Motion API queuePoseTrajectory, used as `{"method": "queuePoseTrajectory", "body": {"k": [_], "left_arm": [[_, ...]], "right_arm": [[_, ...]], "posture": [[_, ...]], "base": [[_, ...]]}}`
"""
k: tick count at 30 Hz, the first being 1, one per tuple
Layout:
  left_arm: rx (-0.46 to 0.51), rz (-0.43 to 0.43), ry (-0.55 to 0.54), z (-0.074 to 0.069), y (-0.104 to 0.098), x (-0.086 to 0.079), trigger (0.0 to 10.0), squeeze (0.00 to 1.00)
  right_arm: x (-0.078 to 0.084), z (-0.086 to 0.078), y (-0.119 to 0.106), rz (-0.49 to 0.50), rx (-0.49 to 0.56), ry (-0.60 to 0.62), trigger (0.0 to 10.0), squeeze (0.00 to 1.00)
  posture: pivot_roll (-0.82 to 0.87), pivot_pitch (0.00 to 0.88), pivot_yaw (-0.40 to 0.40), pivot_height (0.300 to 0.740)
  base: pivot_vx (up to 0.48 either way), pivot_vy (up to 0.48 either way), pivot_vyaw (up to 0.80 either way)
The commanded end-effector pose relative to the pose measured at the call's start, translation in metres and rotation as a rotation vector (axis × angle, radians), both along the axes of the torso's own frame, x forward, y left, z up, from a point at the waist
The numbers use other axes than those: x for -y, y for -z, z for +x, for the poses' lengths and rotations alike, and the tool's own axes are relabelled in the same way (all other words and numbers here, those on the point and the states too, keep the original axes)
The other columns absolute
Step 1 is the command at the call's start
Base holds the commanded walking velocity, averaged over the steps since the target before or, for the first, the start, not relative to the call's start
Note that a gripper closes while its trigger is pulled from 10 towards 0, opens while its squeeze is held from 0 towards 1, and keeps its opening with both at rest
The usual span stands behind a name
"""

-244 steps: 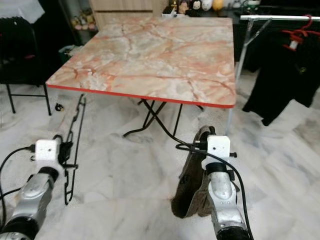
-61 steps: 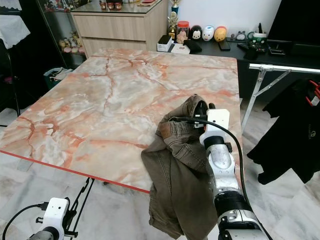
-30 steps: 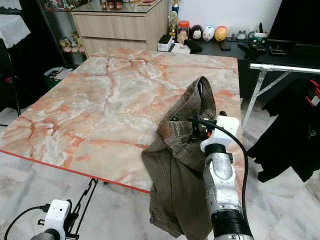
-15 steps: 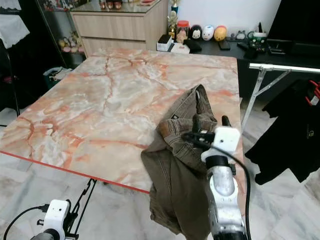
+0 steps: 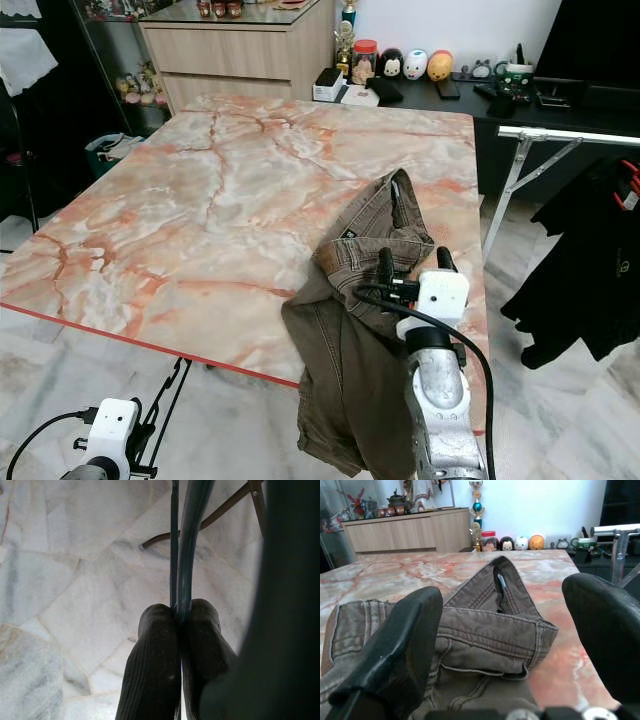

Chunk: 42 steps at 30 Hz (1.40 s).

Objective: Hang hanger

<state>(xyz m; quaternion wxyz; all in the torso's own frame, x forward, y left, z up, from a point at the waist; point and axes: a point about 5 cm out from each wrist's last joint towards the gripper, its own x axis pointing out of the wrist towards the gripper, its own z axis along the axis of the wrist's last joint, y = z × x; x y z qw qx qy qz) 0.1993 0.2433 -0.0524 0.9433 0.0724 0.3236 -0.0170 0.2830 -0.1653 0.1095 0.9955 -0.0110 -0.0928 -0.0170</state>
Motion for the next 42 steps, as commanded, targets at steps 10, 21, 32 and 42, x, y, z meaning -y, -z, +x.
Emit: {"method": "queuePoseTrajectory", "body": {"k": [10,21,32,42], "left_arm": [[0.010,0.010,0.005,0.001,-0.002,-0.003,10.0,0.00],[0.013,0.014,0.008,0.000,-0.002,-0.004,10.0,0.00],[0.010,0.025,0.007,0.000,-0.002,-0.004,10.0,0.00],[0.005,0.018,0.010,-0.001,-0.001,-0.002,10.0,0.00]], "right_arm": [[-0.009,0.003,-0.002,0.005,0.004,-0.015,10.0,0.00],[-0.009,0.004,-0.001,0.006,-0.001,-0.012,10.0,0.00],[-0.008,0.006,-0.001,0.008,-0.002,-0.008,10.0,0.00],[-0.003,0.003,0.013,0.017,-0.069,0.035,10.0,0.00]], "posture": [[0.09,0.000,0.055,0.740],[0.09,0.000,0.057,0.740],[0.09,0.000,0.057,0.740],[0.08,0.000,0.054,0.740]], "base": [[-0.094,0.000,0.00],[-0.335,0.000,0.00],[-0.148,0.000,0.00],[0.000,0.000,0.00]]}}
